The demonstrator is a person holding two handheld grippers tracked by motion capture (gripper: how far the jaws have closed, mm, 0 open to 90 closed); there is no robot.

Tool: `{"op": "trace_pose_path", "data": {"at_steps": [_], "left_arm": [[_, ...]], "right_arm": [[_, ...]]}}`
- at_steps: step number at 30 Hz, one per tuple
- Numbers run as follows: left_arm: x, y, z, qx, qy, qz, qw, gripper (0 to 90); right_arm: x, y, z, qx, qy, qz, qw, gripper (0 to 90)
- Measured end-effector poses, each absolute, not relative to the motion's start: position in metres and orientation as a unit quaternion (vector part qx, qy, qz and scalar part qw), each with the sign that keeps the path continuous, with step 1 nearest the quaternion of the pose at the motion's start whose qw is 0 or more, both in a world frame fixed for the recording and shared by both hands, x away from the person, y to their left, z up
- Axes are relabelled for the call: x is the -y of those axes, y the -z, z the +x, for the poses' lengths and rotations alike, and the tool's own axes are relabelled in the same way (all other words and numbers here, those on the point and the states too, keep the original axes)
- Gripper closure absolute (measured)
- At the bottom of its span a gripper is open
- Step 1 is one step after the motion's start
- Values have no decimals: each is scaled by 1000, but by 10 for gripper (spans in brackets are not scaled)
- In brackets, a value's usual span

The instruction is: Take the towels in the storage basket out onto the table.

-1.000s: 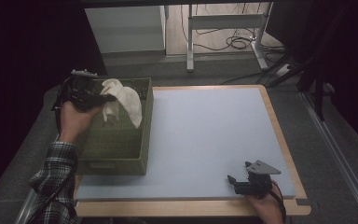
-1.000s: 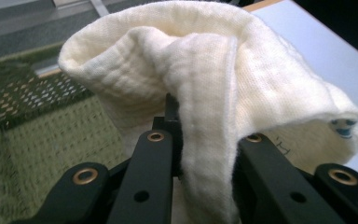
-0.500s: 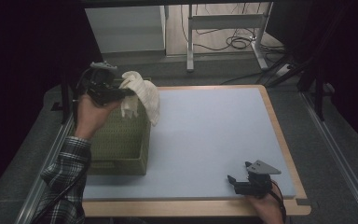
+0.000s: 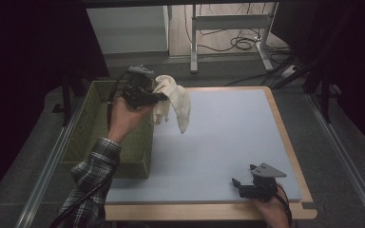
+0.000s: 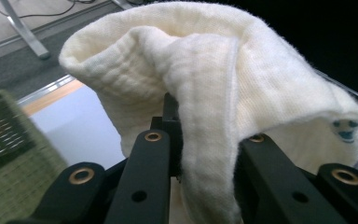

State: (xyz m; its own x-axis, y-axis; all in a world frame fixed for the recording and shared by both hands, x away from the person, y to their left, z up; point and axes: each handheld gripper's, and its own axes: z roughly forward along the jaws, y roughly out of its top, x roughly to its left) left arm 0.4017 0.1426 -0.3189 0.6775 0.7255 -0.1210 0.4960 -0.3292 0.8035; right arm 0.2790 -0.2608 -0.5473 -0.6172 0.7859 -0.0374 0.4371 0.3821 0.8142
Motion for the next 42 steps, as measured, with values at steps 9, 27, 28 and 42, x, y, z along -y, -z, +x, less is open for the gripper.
{"op": "trace_pose_path", "data": {"at_steps": [9,27,28,42], "left_arm": [[-98,349,407,-361,-117,819,430,796],[-45,421,415,-352,-119,830,416,759],[-43,426,415,-352,-121,831,414,758],[-31,482,419,-370,-90,835,397,308]], "right_arm": [[261,547,279,-803,-405,380,214,104],[261,547,279,-804,-404,380,215,103],[261,547,279,-804,-404,379,215,103],[261,547,279,-804,-404,380,215,102]]}}
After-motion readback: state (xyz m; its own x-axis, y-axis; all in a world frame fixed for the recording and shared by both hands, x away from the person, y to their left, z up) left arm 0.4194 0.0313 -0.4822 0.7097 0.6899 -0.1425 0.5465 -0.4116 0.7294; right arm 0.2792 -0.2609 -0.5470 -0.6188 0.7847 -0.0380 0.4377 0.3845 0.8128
